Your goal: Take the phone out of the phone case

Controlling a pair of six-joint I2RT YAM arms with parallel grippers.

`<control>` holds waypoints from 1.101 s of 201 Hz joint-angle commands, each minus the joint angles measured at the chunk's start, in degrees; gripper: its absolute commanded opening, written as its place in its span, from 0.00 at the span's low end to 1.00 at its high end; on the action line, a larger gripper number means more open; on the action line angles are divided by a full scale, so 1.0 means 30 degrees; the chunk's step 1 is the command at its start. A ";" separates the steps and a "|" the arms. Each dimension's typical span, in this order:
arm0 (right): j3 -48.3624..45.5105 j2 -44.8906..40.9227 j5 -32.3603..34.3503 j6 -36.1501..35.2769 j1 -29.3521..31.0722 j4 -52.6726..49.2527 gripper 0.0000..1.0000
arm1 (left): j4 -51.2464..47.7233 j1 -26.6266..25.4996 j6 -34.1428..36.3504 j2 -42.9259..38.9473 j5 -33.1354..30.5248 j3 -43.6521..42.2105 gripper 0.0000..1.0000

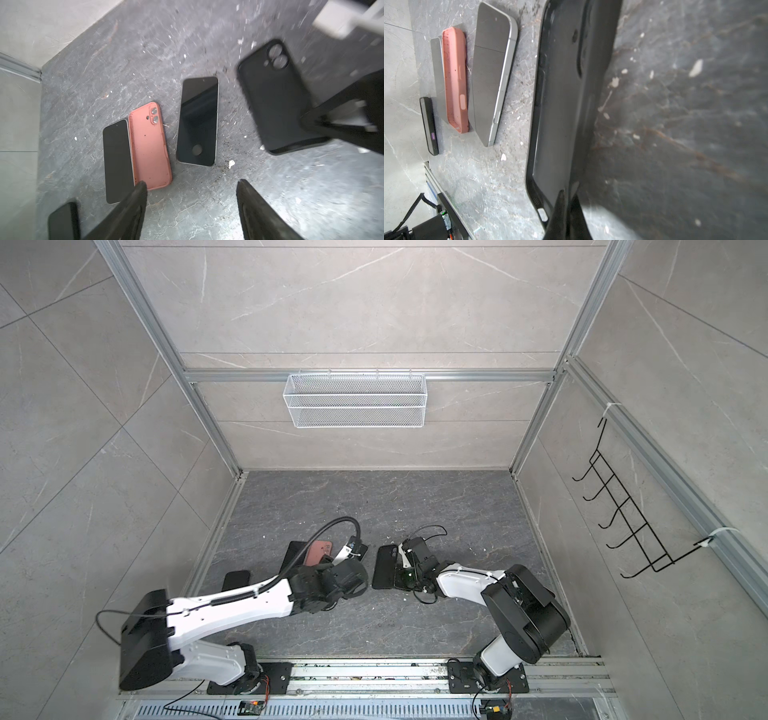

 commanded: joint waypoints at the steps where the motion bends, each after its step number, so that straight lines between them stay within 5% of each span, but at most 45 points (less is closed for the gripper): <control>1: 0.0688 0.0666 0.0395 -0.0296 0.0065 0.0097 0.00 | 0.0631 0.0656 -0.0755 -0.2861 0.0705 -0.0498 0.75; 100: 0.3217 0.3049 0.0327 -0.1502 0.0444 -0.1413 0.00 | -0.2738 0.1275 -0.1065 -0.9862 0.0452 -0.0021 0.90; 221: 0.6736 0.5337 0.0902 -0.3877 0.2069 -0.4023 0.00 | -0.2930 0.1275 -0.1505 -1.0199 0.0981 -0.0782 0.91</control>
